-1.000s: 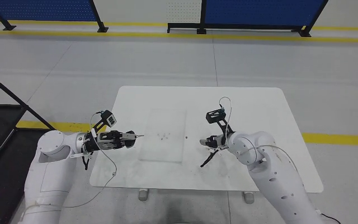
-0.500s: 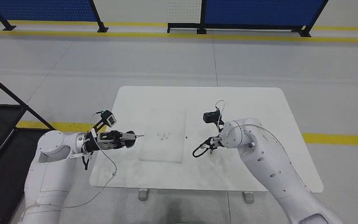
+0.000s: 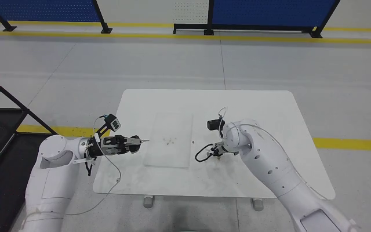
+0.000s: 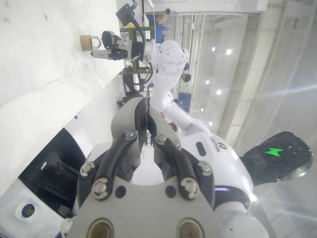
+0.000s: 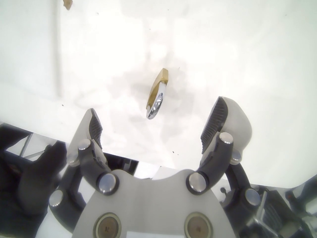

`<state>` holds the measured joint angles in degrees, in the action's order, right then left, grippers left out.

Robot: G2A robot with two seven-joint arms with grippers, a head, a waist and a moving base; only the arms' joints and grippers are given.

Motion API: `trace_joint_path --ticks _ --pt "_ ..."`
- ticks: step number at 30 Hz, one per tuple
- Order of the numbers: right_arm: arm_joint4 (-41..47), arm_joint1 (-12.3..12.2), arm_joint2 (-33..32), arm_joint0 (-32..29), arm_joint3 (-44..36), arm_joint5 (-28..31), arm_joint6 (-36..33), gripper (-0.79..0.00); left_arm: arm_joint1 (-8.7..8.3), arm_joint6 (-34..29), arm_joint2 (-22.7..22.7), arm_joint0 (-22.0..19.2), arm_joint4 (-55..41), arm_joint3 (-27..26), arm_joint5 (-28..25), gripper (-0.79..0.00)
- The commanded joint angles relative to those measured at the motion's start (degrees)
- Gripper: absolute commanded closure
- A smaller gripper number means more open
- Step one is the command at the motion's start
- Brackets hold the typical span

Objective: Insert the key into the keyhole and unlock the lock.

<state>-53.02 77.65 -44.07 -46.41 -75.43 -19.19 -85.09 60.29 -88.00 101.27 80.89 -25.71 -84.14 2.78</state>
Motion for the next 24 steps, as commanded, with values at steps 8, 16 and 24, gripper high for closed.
trace_joint_path --ticks 8,16,24 --pt "0.37 1.45 1.61 0.71 2.95 -0.85 0.85 -0.446 0.00 0.00 0.00 0.00 0.00 0.00 0.00 0.000" --pt "0.50 2.11 1.38 1.08 4.99 -1.58 1.58 -0.391 0.00 0.00 0.00 0.00 0.00 0.00 0.00 0.000" --pt "0.10 2.48 0.76 0.99 6.43 -2.75 2.75 -0.379 0.00 0.00 0.00 0.00 0.00 0.00 0.00 0.000"
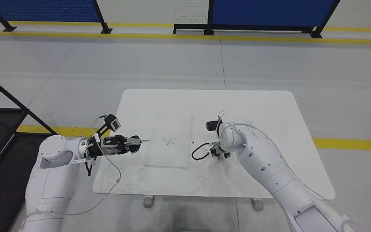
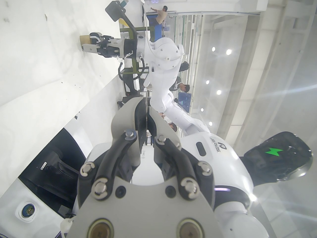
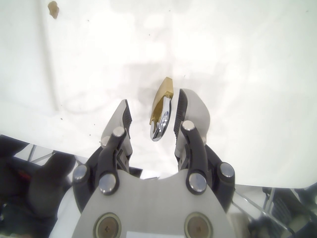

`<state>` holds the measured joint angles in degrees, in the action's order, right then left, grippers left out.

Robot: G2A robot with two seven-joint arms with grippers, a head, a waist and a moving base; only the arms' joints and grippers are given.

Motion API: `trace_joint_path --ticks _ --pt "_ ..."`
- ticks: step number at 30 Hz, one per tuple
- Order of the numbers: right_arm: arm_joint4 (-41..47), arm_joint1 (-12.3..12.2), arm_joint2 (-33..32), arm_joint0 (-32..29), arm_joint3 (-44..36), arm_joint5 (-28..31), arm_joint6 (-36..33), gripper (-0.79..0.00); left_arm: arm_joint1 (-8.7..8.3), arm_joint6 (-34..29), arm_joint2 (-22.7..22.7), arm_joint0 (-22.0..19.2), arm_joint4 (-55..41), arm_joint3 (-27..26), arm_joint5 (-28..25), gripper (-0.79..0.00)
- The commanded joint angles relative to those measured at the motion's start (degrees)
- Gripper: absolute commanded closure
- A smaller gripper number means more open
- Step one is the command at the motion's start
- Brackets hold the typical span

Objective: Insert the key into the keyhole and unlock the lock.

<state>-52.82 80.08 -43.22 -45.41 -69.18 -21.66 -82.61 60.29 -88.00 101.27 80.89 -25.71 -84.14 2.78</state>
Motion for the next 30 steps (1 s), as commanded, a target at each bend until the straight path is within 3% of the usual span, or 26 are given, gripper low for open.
trace_joint_path --ticks 1,10,15,17,18,19,26,30 --pt "-0.15 0.11 -0.11 -0.05 0.24 -0.41 0.40 -0.379 0.00 0.00 0.00 0.00 0.00 0.00 0.00 0.000" --pt "-0.47 0.54 -0.33 0.04 1.06 -0.58 0.57 -0.342 0.00 0.00 0.00 0.00 0.00 0.00 0.00 0.000" --pt "-0.66 0.78 -0.34 0.02 2.00 -0.55 0.54 -0.228 0.00 0.00 0.00 0.00 0.00 0.00 0.00 0.000" --pt "-0.47 0.86 -0.52 -0.01 2.40 -0.62 0.61 -0.132 0.00 0.00 0.00 0.00 0.00 0.00 0.00 0.000" --pt "-0.51 0.90 -0.55 -0.01 2.52 -0.61 0.60 -0.022 0.00 0.00 0.00 0.00 0.00 0.00 0.00 0.000" --pt "-0.49 0.92 -0.65 -0.05 2.57 -0.64 0.63 0.000 0.00 0.00 0.00 0.00 0.00 0.00 0.00 0.000" --pt "1.05 0.28 -4.38 -1.11 0.29 -1.40 2.19 0.000 0.00 0.00 0.00 0.00 0.00 0.00 0.00 0.000" --pt "4.82 -0.91 -10.11 -3.36 -3.60 -0.80 3.66 0.000 0.00 0.00 0.00 0.00 0.00 0.00 0.00 0.000"
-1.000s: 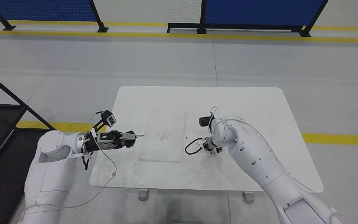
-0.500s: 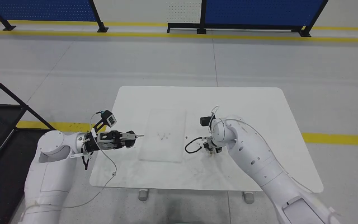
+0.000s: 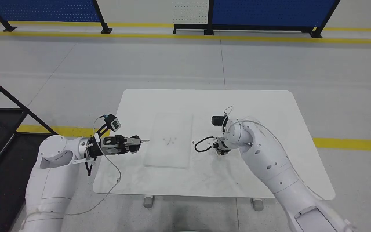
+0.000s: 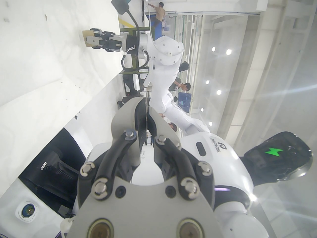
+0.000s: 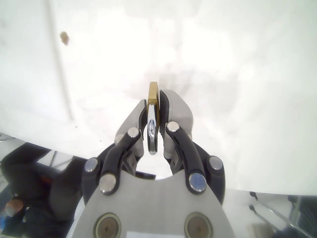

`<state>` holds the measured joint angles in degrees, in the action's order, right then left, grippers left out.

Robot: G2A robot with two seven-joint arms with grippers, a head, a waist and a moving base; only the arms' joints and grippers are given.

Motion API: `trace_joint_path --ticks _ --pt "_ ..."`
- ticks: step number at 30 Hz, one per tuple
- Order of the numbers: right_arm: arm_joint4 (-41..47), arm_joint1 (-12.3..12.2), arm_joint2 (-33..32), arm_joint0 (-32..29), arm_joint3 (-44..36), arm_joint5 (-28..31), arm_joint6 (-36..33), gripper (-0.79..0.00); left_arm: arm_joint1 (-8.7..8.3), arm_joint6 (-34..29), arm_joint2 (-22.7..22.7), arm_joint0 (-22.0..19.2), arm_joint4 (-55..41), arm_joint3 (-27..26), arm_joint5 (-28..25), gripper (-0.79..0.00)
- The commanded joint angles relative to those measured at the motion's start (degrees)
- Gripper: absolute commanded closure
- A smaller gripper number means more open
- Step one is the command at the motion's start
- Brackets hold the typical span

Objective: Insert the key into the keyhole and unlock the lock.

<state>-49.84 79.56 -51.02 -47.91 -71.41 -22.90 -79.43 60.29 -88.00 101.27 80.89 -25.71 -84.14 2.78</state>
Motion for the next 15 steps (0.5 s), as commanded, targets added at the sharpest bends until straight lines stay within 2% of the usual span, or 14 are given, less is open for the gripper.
trace_joint_path --ticks 1,5,9,15 --pt "3.26 -0.79 -4.21 -1.83 -2.34 0.79 0.77 0.000 0.00 0.00 0.00 0.00 0.00 0.00 0.00 0.000" --pt "9.75 -2.30 -11.63 -6.83 -6.75 3.52 1.98 0.000 0.00 0.00 0.00 0.00 0.00 0.00 0.00 0.000" --pt "20.42 -3.19 -18.10 -12.32 -9.30 8.45 3.96 0.000 0.00 0.00 0.00 0.00 0.00 0.00 0.00 0.000" --pt "36.25 -3.40 -23.10 -17.81 -10.57 15.20 8.67 0.000 0.00 0.00 0.00 0.00 0.00 0.00 0.00 0.000"
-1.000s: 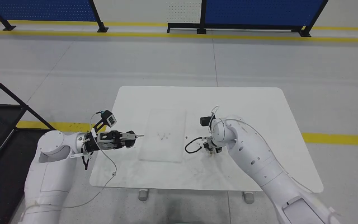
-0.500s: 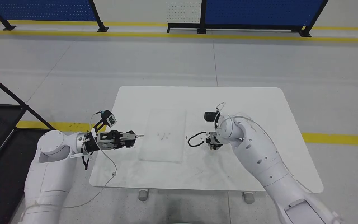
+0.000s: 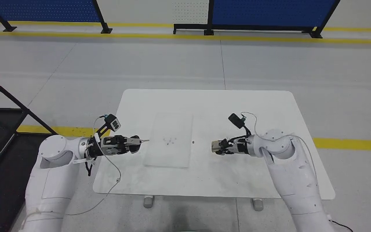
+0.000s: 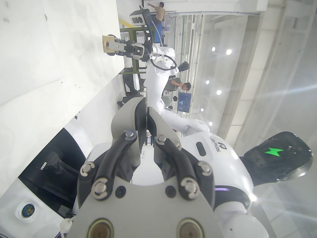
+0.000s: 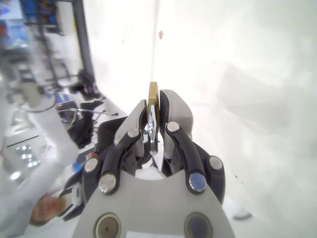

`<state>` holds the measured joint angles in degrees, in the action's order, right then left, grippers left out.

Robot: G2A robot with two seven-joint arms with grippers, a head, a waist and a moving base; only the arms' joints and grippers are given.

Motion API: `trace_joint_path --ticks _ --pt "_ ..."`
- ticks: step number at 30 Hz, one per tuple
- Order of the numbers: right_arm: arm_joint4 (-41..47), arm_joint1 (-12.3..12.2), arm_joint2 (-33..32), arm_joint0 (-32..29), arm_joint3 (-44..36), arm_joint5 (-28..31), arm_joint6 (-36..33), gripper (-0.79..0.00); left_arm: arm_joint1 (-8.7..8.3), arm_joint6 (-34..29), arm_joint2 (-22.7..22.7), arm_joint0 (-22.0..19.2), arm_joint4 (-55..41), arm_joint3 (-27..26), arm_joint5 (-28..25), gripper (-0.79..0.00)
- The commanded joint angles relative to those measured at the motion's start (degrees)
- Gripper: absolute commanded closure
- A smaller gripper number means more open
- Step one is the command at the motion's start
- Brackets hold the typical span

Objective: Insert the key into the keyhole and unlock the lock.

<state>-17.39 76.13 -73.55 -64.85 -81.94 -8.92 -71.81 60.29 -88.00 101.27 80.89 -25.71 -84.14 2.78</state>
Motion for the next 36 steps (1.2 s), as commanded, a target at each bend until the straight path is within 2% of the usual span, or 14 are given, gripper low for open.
trace_joint_path --ticks 1,9,21,36 --pt "6.25 0.09 -0.91 -1.59 -0.21 2.23 2.11 0.000 0.00 0.00 0.00 0.00 0.00 0.00 0.00 0.000" --pt "19.15 0.21 -1.87 -6.04 -2.53 7.83 7.13 0.000 0.00 0.00 0.00 0.00 0.00 0.00 0.00 0.000" --pt "26.69 -1.30 -5.31 -10.05 -8.88 9.51 4.35 0.000 0.00 0.00 0.00 0.00 0.00 0.00 0.00 0.000" --pt "27.78 -1.61 -5.09 -9.95 -8.87 10.14 3.52 0.000 0.00 0.00 0.00 0.00 0.00 0.00 0.00 0.000"
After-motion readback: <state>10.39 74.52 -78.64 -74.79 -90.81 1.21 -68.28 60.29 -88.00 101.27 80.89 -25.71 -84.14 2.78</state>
